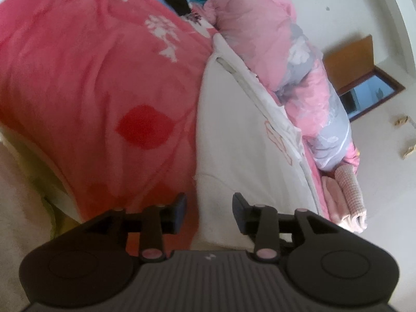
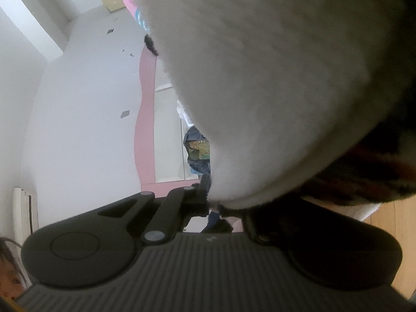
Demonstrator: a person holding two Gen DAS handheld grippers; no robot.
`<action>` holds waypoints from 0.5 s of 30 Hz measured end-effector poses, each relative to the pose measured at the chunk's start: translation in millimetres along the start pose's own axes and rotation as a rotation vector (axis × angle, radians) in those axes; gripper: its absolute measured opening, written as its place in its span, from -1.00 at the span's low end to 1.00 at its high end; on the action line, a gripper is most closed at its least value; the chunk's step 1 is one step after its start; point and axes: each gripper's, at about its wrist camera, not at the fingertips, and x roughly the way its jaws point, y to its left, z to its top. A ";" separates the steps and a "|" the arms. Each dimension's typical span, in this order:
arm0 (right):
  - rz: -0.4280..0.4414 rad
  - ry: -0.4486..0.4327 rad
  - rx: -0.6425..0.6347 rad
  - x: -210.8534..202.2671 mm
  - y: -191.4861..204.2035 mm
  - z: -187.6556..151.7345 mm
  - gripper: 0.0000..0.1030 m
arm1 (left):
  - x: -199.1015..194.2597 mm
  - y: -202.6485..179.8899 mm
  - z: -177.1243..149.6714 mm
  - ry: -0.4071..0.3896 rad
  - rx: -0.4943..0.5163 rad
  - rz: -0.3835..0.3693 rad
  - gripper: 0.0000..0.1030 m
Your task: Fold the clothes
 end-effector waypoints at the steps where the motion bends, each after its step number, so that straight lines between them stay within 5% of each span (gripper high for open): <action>1: 0.000 0.001 -0.001 0.2 0.8 -1.8 -0.92 | 2.6 2.3 1.4 0.006 -0.012 -0.006 -0.22; 15: 0.056 0.000 -0.005 0.9 24.2 -27.8 -0.92 | 22.7 -1.5 28.2 0.065 -0.061 -0.160 -0.16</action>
